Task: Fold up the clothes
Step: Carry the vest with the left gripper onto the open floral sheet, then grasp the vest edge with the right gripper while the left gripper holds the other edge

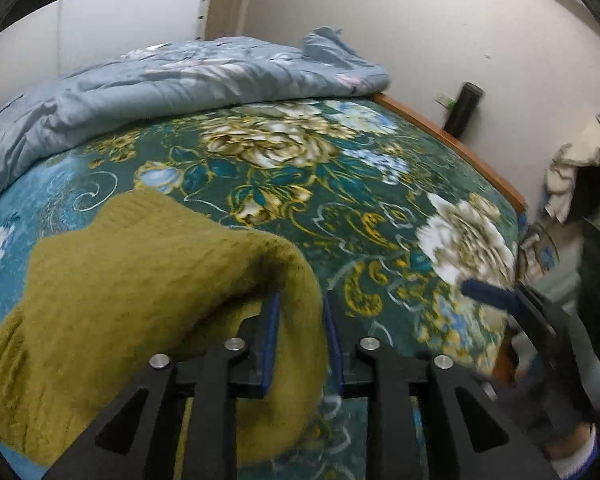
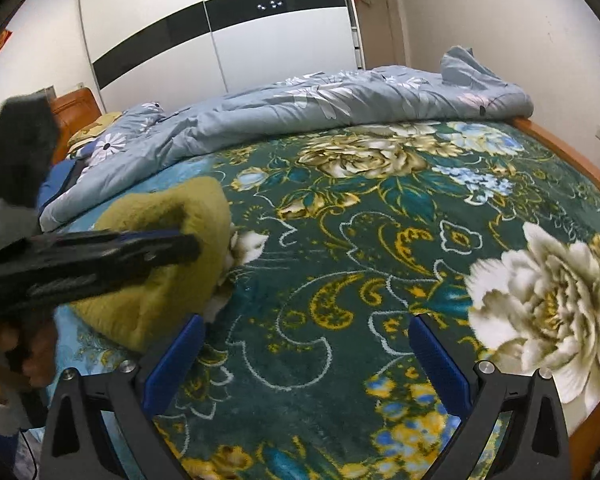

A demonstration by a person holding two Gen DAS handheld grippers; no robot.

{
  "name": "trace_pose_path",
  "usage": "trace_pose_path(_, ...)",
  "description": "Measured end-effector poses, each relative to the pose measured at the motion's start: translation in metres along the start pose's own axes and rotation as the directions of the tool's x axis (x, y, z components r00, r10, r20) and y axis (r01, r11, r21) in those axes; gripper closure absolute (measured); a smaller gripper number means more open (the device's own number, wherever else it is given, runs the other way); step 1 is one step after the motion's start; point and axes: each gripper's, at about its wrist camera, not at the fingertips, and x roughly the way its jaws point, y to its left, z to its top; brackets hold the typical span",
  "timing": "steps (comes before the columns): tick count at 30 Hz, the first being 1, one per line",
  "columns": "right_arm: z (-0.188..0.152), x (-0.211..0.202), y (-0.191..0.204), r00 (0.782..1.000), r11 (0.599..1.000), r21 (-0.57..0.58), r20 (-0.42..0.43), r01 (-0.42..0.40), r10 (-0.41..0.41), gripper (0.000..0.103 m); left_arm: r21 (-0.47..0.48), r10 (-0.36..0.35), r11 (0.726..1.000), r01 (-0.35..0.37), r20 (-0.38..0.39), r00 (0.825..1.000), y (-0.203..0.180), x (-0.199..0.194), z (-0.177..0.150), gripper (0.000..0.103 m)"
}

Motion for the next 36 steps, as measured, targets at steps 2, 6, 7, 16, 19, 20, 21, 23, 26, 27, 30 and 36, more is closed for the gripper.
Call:
trace_pose_path(2,0.0,0.001,0.001,1.0,1.0,-0.005,-0.002,0.001,-0.001,0.0,0.022,0.005,1.0,-0.006,0.028,1.0,0.002,-0.025,-0.008,0.056)
trace_pose_path(6,0.001,-0.001,0.005,1.0,1.0,-0.016,0.005,-0.003,0.003,0.0,0.053,0.038,0.998,-0.045,0.116,0.993,0.026,-0.081,-0.032,0.042)
trace_pose_path(7,0.002,0.0,0.007,1.0,1.0,-0.017,0.005,-0.006,0.006,0.0,0.049,0.092,0.994,-0.099,0.132,0.987,0.037,-0.092,-0.037,0.041)
trace_pose_path(16,0.016,0.014,0.068,0.987,0.985,-0.056,-0.012,-0.161,0.16,0.0,-0.168,0.279,0.951,-0.261,0.096,0.955,0.159,-0.112,-0.065,0.04)
trace_pose_path(19,0.018,0.022,0.082,0.984,0.982,-0.055,-0.032,-0.179,0.178,0.0,-0.186,0.222,0.961,-0.205,0.078,0.972,0.177,-0.101,-0.07,0.04)
trace_pose_path(20,0.018,0.023,0.083,0.984,0.983,-0.053,-0.036,-0.178,0.176,0.0,-0.174,0.216,0.964,-0.2,0.077,0.973,0.176,-0.097,-0.071,0.04)
trace_pose_path(21,0.018,0.025,0.083,0.984,0.983,-0.048,-0.041,-0.176,0.174,0.0,-0.16,0.218,0.966,-0.204,0.076,0.973,0.174,-0.094,-0.071,0.048)
trace_pose_path(23,0.019,0.028,0.083,0.983,0.983,-0.027,-0.05,-0.179,0.178,0.0,-0.153,0.206,0.969,-0.194,0.068,0.976,0.171,-0.092,-0.073,0.083)
trace_pose_path(26,0.023,0.032,0.084,0.978,0.979,0.013,-0.058,-0.201,0.202,0.0,-0.145,0.139,0.981,-0.13,0.052,0.989,0.163,-0.09,-0.078,0.087)
trace_pose_path(27,0.026,0.033,0.087,0.976,0.977,0.017,-0.058,-0.211,0.212,0.0,-0.118,0.129,0.985,-0.123,0.049,0.99,0.155,-0.09,-0.081,0.087)
trace_pose_path(30,0.032,0.035,0.102,0.968,0.97,0.001,-0.061,-0.243,0.243,0.0,-0.028,0.082,0.996,-0.081,0.037,0.996,0.126,-0.09,-0.092,0.088)
trace_pose_path(36,0.036,0.049,0.145,0.961,0.961,-0.078,-0.092,-0.266,0.259,0.006,0.011,-0.001,1.0,0.001,0.01,1.0,0.097,-0.084,-0.108,0.088)
